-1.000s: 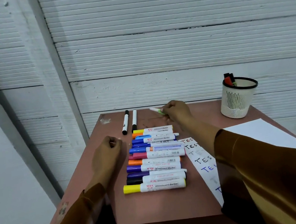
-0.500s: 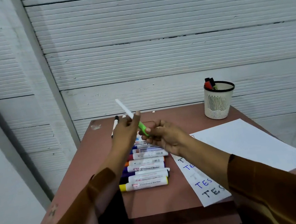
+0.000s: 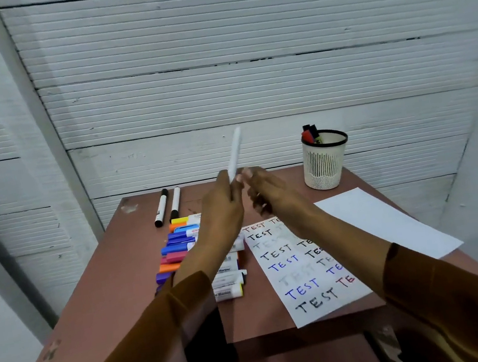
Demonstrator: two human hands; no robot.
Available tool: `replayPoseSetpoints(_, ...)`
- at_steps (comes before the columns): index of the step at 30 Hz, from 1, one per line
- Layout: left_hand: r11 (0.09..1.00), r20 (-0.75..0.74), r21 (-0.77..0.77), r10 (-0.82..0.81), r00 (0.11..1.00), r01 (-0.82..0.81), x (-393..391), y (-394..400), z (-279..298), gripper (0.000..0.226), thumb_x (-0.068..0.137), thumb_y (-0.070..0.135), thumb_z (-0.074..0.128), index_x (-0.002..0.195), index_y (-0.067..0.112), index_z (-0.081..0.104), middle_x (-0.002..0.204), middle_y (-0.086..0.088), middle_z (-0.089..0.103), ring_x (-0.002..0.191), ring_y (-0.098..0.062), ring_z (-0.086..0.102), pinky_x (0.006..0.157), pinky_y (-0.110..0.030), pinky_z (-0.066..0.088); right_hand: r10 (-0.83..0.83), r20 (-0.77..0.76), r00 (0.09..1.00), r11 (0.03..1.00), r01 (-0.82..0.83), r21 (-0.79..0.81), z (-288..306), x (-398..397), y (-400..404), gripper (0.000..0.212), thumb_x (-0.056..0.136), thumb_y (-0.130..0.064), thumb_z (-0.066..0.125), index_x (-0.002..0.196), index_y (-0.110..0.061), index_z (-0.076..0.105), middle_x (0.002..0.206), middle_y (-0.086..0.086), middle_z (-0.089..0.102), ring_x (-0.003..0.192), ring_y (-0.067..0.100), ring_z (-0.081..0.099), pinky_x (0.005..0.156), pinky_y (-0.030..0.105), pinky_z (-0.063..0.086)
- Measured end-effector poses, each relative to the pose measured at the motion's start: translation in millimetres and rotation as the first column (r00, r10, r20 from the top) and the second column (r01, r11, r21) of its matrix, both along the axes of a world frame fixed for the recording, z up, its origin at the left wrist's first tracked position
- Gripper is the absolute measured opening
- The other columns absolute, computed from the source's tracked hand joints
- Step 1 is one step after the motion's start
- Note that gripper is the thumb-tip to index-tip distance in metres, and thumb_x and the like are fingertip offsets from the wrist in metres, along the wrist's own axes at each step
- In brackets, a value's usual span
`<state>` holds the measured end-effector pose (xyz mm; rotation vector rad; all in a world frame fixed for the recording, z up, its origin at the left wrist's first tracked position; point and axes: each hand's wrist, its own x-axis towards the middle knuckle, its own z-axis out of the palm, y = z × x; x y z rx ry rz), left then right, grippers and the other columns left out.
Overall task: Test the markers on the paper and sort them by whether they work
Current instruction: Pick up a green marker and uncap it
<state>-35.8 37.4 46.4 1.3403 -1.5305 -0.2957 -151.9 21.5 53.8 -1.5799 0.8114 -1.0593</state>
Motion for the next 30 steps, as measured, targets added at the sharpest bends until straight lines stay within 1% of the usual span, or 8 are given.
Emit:
replayPoseSetpoints(5, 0.998, 0.255, -0.048, -0.034, 0.966, 0.047, -15.4, 0.5, -1.1, 0.029, 0.099, 0.023, 0.039, 0.124, 0.012, 0.049, 0.067, 0.005, 0.046, 0.065, -0.021, 0.05, 0.052, -0.029, 0.027, 0.044, 0.044, 0.998, 0.998, -0.042, -0.044, 8.1, -25.7, -14.5, 0.019, 0.093, -0.019, 0.053, 0.105, -0.021, 0.068, 0.064, -0.008, 0.049, 0.056, 0.007, 0.038, 0.05, 0.017, 0.03)
replayPoseSetpoints(10, 0.997, 0.356, -0.035, -0.05, 0.933, 0.067, -30.2, -1.2, 11.8, 0.035, 0.098, 0.026, 0.04, 0.132, 0.019, 0.046, 0.062, 0.006, 0.042, 0.061, -0.018, 0.045, 0.052, -0.03, 0.022, 0.054, 0.244, 0.968, 0.997, -0.065, 0.035, 2.7, -44.4, -20.5, 0.02, 0.084, -0.02, 0.058, 0.099, -0.017, 0.071, 0.065, -0.004, 0.048, 0.057, 0.005, 0.04, 0.055, 0.017, 0.032)
replayPoseSetpoints(13, 0.993, 0.314, -0.028, -0.101, 0.944, 0.116, -32.6, -4.1, 11.6, 0.029, 0.096, 0.037, 0.042, 0.112, 0.018, 0.057, 0.054, 0.007, 0.041, 0.052, -0.01, 0.04, 0.048, -0.027, 0.023, 0.071, 0.317, 0.946, 0.992, -0.102, 0.08, 1.5, -51.0, -21.4, 0.02, 0.078, -0.026, 0.059, 0.088, -0.02, 0.075, 0.061, -0.007, 0.053, 0.057, 0.005, 0.042, 0.059, 0.02, 0.03)
replayPoseSetpoints(15, 0.986, 0.231, 0.015, -0.165, 0.959, 0.167, -35.7, -4.0, 10.1, 0.031, 0.095, 0.042, 0.041, 0.089, 0.013, 0.05, 0.058, 0.005, 0.043, 0.054, -0.014, 0.04, 0.05, -0.028, 0.026, 0.044, 0.391, 0.919, 0.99, -0.094, 0.109, 4.5, -57.3, -25.2, 0.02, 0.078, -0.028, 0.057, 0.085, -0.02, 0.074, 0.064, -0.007, 0.057, 0.057, 0.004, 0.045, 0.057, 0.017, 0.034)
replayPoseSetpoints(18, 0.966, 0.096, 0.156, -0.221, 0.97, 0.205, -36.5, -5.2, 1.7, 0.028, 0.097, 0.038, 0.039, 0.087, 0.012, 0.044, 0.068, 0.0, 0.049, 0.06, -0.015, 0.044, 0.057, -0.03, 0.032, -0.084, 0.525, 0.847, 0.988, 0.001, 0.156, 7.0, -70.2, -37.3, 0.014, 0.086, -0.027, 0.053, 0.09, -0.016, 0.062, 0.077, -0.001, 0.065, 0.058, 0.008, 0.058, 0.053, 0.017, 0.046)
replayPoseSetpoints(23, 0.957, 0.51, 0.291, -0.146, 0.848, -0.01, -37.0, -12.3, -26.3, 0.02, 0.095, 0.023, 0.045, 0.11, 0.015, 0.056, 0.107, -0.009, 0.064, 0.096, -0.028, 0.058, 0.074, -0.03, 0.043, -0.293, 0.265, 0.919, 0.956, 0.275, 0.103, -23.8, -71.9, -50.7, 0.016, 0.092, -0.008, 0.055, 0.079, -0.014, 0.047, 0.064, 0.003, 0.065, 0.054, 0.013, 0.065, 0.052, 0.022, 0.051)
replayPoseSetpoints(26, 0.934, 0.645, 0.355, -0.205, 0.737, -0.051, -43.6, -9.2, -38.7, 0.033, 0.095, 0.026, 0.047, 0.127, 0.017, 0.049, 0.123, -0.01, 0.057, 0.111, -0.027, 0.054, 0.083, -0.03, 0.041, -0.43, 0.078, 0.9, 0.902, 0.432, -0.014, -46.2, -71.7, -54.7, 0.024, 0.086, 0.003, 0.06, 0.074, -0.013, 0.047, 0.064, 0.007, 0.059, 0.05, 0.01, 0.061, 0.048, 0.019, 0.045)
replayPoseSetpoints(30, 0.901, 0.751, 0.422, -0.286, 0.595, -0.098, -47.7, -9.2, -49.8, 0.04, 0.097, 0.031, 0.041, 0.133, 0.013, 0.043, 0.125, -0.014, 0.054, 0.113, -0.029, 0.052, 0.083, -0.035, 0.043, -0.47, 0.027, 0.882, 0.882, 0.47, -0.028, -59.9, -71.1, -61.6, 0.022, 0.087, 0.004, 0.056, 0.074, -0.013, 0.05, 0.069, 0.011, 0.062, 0.064, 0.024, 0.062, 0.059, 0.027, 0.052)
